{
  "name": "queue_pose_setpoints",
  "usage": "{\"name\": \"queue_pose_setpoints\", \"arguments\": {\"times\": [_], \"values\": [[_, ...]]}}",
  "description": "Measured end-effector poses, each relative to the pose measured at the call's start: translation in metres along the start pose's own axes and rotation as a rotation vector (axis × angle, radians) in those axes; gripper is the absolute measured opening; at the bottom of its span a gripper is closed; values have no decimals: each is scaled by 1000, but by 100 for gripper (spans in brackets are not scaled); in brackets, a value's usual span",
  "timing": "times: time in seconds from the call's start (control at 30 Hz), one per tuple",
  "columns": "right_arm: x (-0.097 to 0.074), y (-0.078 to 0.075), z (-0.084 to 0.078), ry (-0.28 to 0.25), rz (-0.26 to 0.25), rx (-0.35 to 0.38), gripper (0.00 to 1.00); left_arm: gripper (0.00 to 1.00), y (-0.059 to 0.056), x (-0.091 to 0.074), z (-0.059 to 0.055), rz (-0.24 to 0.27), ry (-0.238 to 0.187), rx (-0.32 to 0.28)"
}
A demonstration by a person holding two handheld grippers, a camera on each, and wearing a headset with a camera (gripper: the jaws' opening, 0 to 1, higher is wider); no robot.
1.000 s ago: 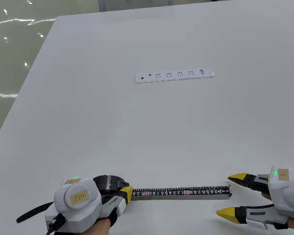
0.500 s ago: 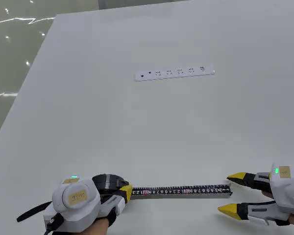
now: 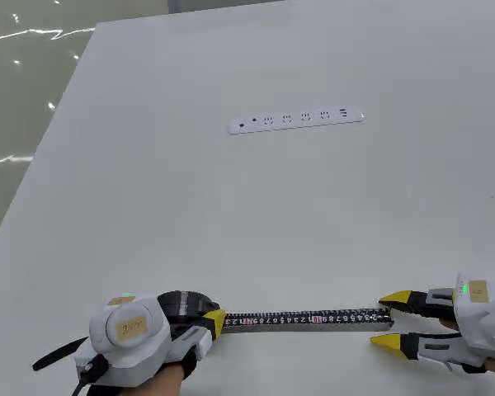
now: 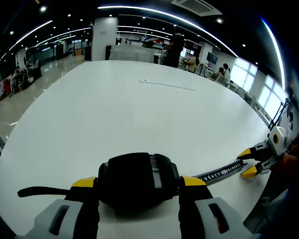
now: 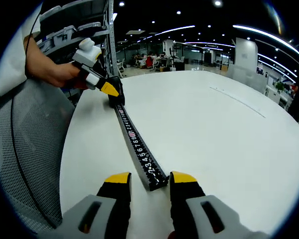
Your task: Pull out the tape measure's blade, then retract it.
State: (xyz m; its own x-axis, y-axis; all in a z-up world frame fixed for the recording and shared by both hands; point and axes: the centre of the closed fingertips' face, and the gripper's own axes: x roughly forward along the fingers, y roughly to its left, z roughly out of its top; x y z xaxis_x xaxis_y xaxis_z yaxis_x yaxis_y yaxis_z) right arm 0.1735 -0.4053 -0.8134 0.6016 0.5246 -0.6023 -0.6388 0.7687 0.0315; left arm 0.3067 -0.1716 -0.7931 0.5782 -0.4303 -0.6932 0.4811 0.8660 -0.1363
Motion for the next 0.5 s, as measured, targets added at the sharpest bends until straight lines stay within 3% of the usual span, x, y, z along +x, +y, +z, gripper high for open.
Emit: {"name": "queue_pose_setpoints", "arguments": {"times": [0.1, 0.5], "values": [[1, -2, -2, 4, 3, -38, 26, 62, 0, 0, 0, 1, 1, 0], [0, -5, -2, -11, 23, -58, 17, 62, 0, 0, 0, 0, 2, 0]]}}
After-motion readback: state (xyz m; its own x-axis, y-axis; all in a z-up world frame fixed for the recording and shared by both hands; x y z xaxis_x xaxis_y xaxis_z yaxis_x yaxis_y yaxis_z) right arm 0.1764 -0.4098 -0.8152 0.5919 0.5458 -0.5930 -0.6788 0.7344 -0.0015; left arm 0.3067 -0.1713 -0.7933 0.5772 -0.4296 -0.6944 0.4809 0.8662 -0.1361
